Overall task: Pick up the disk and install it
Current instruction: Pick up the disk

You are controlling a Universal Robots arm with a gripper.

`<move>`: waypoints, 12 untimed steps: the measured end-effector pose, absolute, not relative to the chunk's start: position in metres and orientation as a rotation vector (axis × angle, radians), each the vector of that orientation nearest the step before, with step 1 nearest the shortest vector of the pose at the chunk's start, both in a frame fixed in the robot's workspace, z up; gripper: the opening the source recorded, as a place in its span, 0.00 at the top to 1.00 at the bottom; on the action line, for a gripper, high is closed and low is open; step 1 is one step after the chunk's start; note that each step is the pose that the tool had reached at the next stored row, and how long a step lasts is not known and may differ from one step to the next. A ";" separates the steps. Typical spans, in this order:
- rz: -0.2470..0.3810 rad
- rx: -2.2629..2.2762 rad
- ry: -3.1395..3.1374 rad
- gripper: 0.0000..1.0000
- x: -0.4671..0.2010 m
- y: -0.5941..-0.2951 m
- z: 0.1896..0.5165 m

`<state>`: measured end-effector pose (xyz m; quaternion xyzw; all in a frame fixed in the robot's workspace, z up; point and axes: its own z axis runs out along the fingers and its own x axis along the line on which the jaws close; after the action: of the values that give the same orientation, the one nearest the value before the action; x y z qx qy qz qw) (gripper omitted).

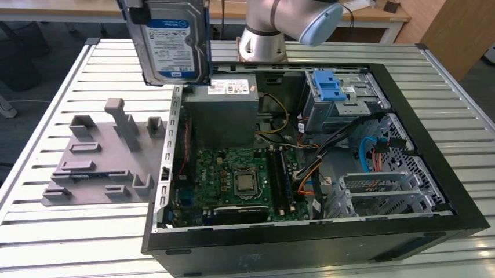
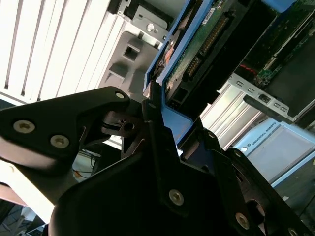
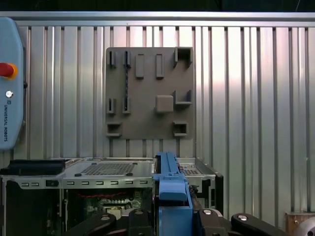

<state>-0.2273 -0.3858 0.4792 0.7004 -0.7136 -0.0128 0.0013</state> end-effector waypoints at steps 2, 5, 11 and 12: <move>-0.041 2.199 -2.240 0.64 -0.218 -0.386 0.479; -0.043 2.200 -2.241 0.64 -0.206 -0.386 0.479; -0.045 2.201 -2.242 0.64 -0.201 -0.386 0.496; -0.045 2.201 -2.242 0.64 -0.201 -0.386 0.498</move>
<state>-0.2011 -0.3863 0.4977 0.7004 -0.7136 -0.0143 -0.0002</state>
